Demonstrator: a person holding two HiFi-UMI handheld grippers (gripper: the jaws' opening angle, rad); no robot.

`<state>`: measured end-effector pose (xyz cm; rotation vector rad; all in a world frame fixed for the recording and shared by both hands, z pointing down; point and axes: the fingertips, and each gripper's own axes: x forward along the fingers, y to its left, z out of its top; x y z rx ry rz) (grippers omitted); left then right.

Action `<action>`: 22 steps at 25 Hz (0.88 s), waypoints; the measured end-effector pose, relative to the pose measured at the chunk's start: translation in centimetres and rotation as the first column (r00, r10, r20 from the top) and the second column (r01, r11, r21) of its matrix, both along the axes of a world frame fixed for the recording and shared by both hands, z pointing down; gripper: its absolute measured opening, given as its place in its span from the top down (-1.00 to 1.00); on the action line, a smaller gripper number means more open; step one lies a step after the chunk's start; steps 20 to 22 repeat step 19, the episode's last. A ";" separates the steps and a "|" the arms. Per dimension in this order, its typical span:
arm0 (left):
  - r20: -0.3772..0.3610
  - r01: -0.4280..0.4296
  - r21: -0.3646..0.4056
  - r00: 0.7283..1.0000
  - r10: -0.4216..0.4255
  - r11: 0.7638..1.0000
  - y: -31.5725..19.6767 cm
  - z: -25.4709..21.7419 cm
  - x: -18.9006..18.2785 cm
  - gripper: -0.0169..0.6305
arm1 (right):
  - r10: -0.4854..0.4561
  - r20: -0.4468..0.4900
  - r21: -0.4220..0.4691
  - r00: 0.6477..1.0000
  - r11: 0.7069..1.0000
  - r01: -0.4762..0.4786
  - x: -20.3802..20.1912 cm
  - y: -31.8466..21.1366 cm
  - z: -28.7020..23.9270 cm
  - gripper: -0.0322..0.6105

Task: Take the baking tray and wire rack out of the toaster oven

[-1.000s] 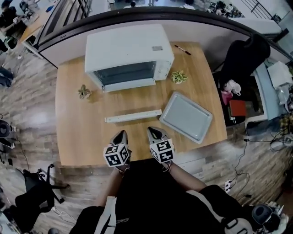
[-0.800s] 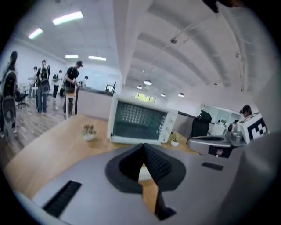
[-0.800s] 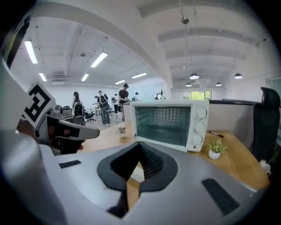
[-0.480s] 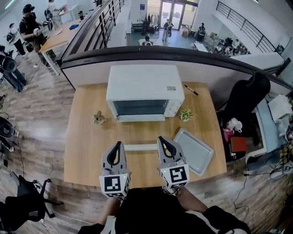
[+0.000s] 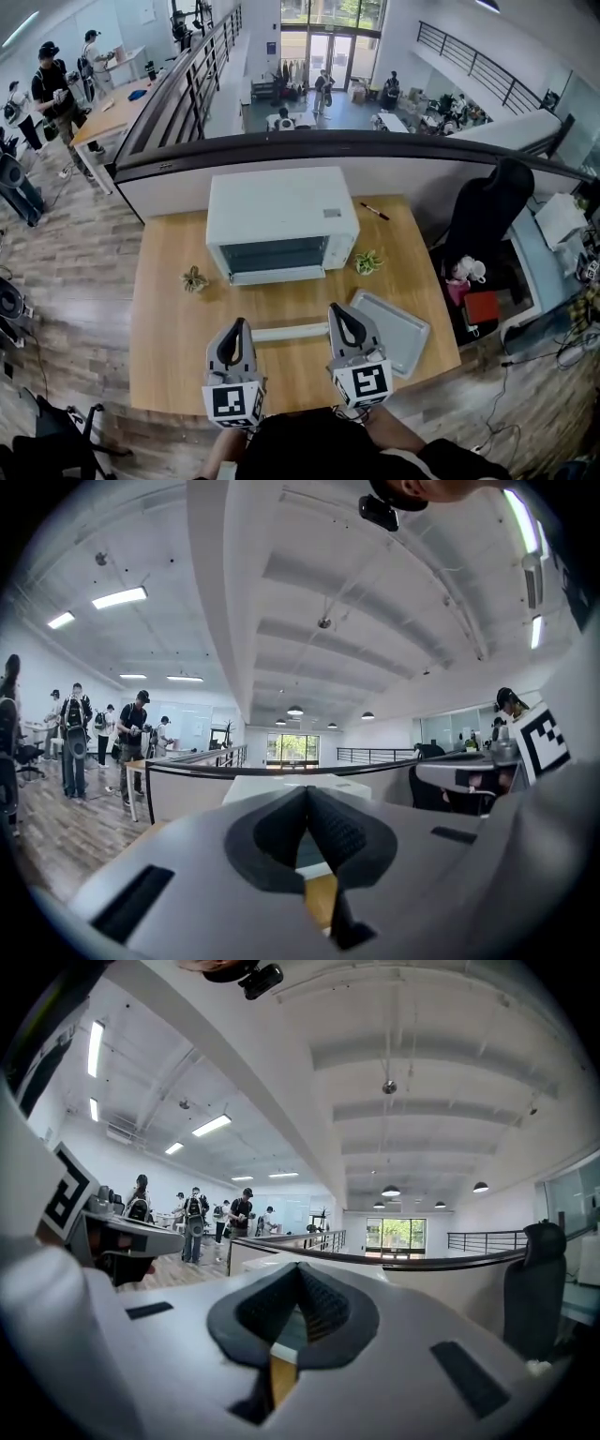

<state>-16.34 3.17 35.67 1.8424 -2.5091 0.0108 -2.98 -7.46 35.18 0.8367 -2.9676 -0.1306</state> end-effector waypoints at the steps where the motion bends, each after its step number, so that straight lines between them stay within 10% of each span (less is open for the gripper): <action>1: 0.004 -0.002 -0.002 1.000 0.002 1.000 0.0 0.1 0.0 0.88 | 0.003 -0.003 -0.002 1.000 1.000 -0.003 0.2 0.0 0.3 0.89; 22: -0.003 -0.082 0.013 0.997 0.082 0.997 -2.2 -0.4 2.2 0.88 | 0.065 -0.009 -0.011 0.998 0.998 -0.065 3.0 -0.7 0.4 0.89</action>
